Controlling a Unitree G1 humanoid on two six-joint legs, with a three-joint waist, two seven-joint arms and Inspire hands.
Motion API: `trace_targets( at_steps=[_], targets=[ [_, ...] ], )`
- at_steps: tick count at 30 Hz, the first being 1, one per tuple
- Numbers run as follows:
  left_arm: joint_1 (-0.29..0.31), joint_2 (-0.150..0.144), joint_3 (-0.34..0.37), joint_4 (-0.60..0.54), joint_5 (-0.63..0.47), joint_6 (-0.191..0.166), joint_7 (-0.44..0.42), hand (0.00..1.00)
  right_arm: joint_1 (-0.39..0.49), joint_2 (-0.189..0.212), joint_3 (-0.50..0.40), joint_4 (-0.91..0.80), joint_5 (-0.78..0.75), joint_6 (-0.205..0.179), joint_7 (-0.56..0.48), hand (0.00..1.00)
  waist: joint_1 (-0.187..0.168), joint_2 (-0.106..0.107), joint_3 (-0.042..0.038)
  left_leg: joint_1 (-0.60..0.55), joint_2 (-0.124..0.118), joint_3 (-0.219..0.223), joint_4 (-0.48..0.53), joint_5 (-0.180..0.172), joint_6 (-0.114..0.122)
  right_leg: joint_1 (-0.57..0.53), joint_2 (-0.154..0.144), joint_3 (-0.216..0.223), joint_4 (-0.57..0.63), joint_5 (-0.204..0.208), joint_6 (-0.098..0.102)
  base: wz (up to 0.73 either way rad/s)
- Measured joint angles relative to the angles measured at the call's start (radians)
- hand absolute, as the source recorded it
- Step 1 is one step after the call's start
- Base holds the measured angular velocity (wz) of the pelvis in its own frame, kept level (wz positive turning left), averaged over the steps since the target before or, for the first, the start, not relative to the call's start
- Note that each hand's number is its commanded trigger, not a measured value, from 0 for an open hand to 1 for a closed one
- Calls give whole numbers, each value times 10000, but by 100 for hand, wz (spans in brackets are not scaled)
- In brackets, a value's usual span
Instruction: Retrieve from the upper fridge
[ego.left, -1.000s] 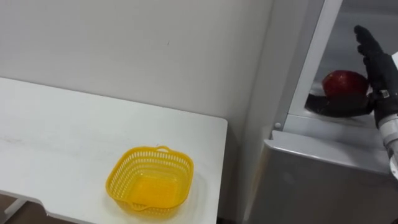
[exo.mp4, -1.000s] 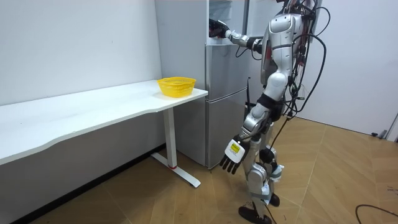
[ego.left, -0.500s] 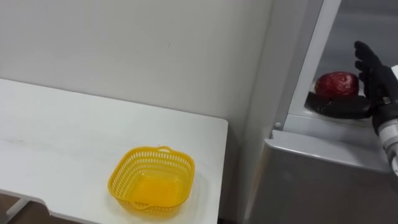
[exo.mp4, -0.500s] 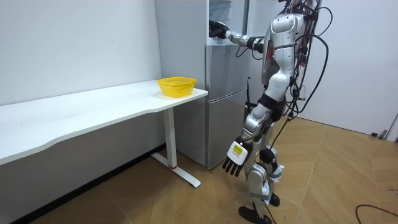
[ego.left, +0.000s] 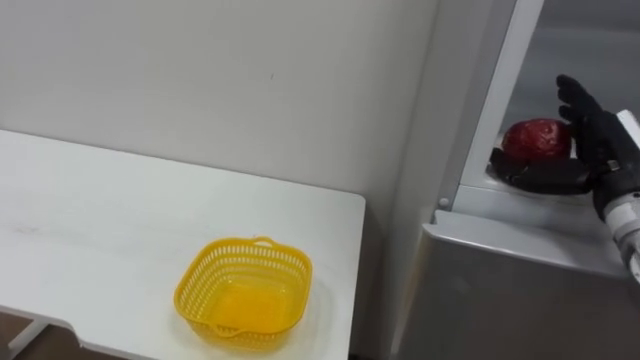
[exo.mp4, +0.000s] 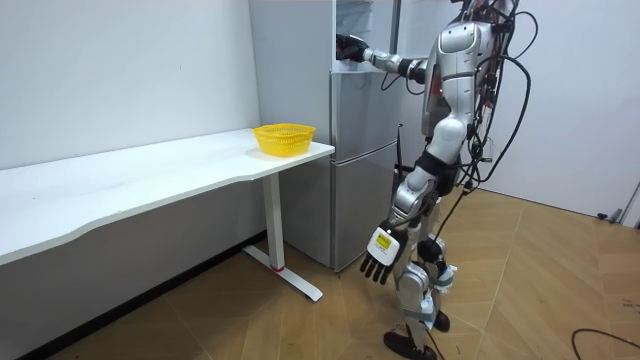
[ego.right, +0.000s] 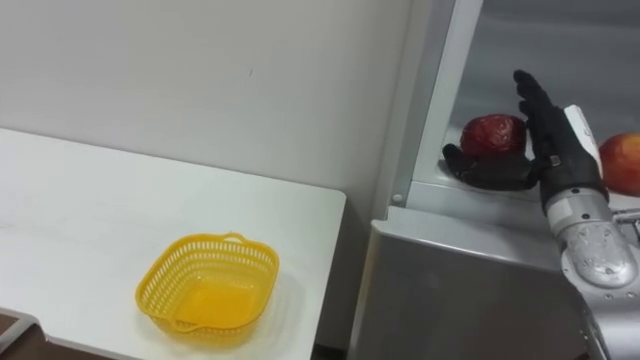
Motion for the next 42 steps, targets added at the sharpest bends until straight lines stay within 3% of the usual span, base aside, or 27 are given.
trace_targets(
  at_steps=[6,7,8,9,16,24,35,42],
  targets=[
    [5,26,13,-20,8,10,-38,0,-102,-338,17,388,747,123,820,0,61,0,-1,6,2,17,1,-3,1,9,4,-4,5,3,-5,0],
    [8,26,15,-20,20,18,-38,0,-132,-353,10,434,751,123,972,73,44,7,4,3,0,2,1,-3,1,10,2,-15,5,3,-6,0],
    [8,25,14,-20,17,32,-46,0,-238,-353,7,556,740,123,1156,97,20,23,11,3,0,-2,6,-3,0,15,-1,-40,4,4,-6,0],
    [6,26,13,-21,17,40,-52,0,-291,-353,7,594,743,156,1252,100,4,32,12,2,0,-5,8,-3,0,19,-2,-54,4,4,-7,3],
    [-56,36,0,45,1,187,-154,0,-492,-573,-6,1145,1239,197,2178,100,-51,51,14,28,-4,-172,24,-4,-2,111,-6,-236,-14,6,-9,6],
    [-106,32,9,51,-9,307,-216,0,-588,-692,-6,1292,1617,246,2494,100,5,50,7,25,5,-157,20,-4,-3,96,0,-231,-9,8,-14,0],
    [-142,-3,-17,227,-113,250,66,0,-523,-683,-7,762,2186,490,1989,100,-31,90,-28,20,0,-121,35,-3,-2,89,-2,-215,-13,9,-15,0],
    [-130,-18,-194,219,-108,213,261,0,412,-226,-9,-1177,1877,507,883,100,-36,318,-52,178,24,145,2,-2,-1,79,-7,35,-13,9,-14,-10]
  ],
)
